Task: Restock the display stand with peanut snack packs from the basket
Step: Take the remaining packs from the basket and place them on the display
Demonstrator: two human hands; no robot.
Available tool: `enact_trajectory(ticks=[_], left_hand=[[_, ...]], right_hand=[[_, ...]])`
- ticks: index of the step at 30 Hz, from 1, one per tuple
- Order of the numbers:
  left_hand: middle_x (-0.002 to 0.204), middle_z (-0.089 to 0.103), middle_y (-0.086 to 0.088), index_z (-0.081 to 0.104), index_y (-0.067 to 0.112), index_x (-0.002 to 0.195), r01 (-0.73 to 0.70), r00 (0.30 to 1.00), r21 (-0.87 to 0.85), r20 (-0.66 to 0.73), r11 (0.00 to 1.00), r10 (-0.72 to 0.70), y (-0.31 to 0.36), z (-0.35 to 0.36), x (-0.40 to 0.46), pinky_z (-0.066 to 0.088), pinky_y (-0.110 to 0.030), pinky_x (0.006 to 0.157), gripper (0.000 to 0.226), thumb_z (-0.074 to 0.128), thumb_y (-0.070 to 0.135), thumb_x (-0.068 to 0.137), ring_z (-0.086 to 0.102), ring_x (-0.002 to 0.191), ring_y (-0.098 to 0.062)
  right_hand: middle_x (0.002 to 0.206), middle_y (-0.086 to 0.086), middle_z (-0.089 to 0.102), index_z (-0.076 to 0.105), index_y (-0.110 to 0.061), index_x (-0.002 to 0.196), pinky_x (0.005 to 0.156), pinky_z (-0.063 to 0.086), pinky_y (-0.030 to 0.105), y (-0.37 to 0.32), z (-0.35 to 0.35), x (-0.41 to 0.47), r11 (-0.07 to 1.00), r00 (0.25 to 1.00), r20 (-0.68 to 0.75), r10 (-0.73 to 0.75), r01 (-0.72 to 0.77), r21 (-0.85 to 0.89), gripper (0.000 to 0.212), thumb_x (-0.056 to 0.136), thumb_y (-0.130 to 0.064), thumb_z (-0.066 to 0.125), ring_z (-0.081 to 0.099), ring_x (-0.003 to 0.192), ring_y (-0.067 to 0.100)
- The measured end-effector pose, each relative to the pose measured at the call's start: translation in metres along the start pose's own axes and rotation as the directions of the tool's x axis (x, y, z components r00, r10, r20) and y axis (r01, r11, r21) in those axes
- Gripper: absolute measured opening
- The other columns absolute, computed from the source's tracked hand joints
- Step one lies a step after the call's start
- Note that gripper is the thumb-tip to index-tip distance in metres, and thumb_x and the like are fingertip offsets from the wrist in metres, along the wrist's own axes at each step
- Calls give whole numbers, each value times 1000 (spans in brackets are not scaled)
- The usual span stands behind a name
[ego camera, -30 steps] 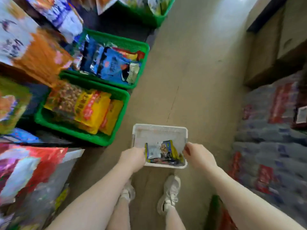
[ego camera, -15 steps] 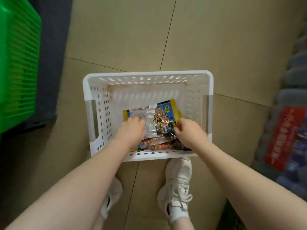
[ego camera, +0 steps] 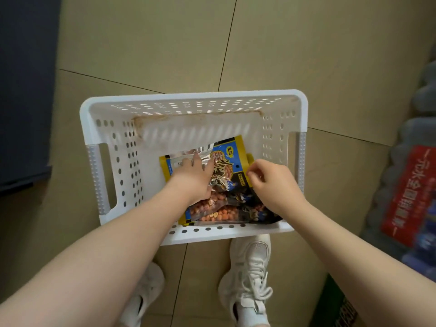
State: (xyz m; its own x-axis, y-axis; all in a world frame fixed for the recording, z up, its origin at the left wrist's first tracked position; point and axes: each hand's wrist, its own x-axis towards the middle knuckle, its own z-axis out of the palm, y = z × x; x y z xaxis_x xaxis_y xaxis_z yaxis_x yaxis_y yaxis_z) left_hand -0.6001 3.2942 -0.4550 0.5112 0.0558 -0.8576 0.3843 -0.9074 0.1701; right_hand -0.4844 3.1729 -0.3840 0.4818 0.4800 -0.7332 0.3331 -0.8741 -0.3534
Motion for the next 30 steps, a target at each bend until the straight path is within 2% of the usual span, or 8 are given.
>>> enact_trajectory(ticks=[5,8,11,15,18,22,25,30], left_hand=[[153,18,-16,34,9,133,-138,983,88,-109,986,147,-7,-3,-13,50,-47,83,44,44,5,90,30,133,-42],[141,41,-19,42,2,126,-100,976,-12,-197,995,96,-26,-4,-27,49,-45,90,37,41,-2,89,44,123,-35],[108,63,-21,48,2,118,-83,932,-209,-363,974,2,-49,-11,-41,52,-43,72,30,41,-2,89,62,93,-35],[79,65,-17,43,5,110,-90,879,-430,-459,898,-131,-71,-27,-55,51,-44,60,16,35,11,98,61,68,-33],[79,63,-20,42,5,111,-89,836,-535,-498,840,-229,-79,-34,-58,52,-48,61,21,30,18,100,61,68,-34],[94,68,-22,40,6,121,-48,851,-612,-438,790,-288,-77,-21,-50,52,-48,66,31,35,27,99,65,79,-38],[117,65,-6,39,17,129,-82,915,-710,-332,699,-229,-70,-10,-44,53,-45,83,48,57,36,88,64,100,-29],[133,55,-2,44,23,132,-121,973,-398,-229,909,30,-44,13,-45,49,-36,84,55,61,41,84,55,114,-24]], right_hand=[[83,7,71,66,-13,93,67,54,39,-5,-8,-6,995,994,25,-104,103,6,18,92,-19,49,62,70,24],[100,0,66,65,-20,104,70,50,33,-5,2,-15,955,951,207,-229,261,-141,20,91,-28,52,61,91,21],[119,0,56,58,-28,123,74,44,32,-4,20,-13,844,886,365,-285,413,-343,34,89,-34,56,53,109,23],[70,0,66,72,-26,64,45,41,21,-13,37,-7,616,838,356,-414,545,-568,28,41,-22,88,61,57,20],[71,-1,65,68,-25,53,53,42,25,-16,52,-4,555,842,310,-441,527,-644,24,36,-21,85,60,60,19],[101,8,70,67,-14,94,79,45,36,-19,59,2,681,896,171,-410,425,-596,27,68,-18,72,65,91,28],[147,9,40,44,-12,130,103,38,39,-10,57,6,802,895,358,-265,411,-433,41,95,-32,45,40,132,29],[152,1,30,27,-28,143,113,30,35,-4,30,2,905,820,552,-151,339,-257,88,72,-64,62,29,139,21]])
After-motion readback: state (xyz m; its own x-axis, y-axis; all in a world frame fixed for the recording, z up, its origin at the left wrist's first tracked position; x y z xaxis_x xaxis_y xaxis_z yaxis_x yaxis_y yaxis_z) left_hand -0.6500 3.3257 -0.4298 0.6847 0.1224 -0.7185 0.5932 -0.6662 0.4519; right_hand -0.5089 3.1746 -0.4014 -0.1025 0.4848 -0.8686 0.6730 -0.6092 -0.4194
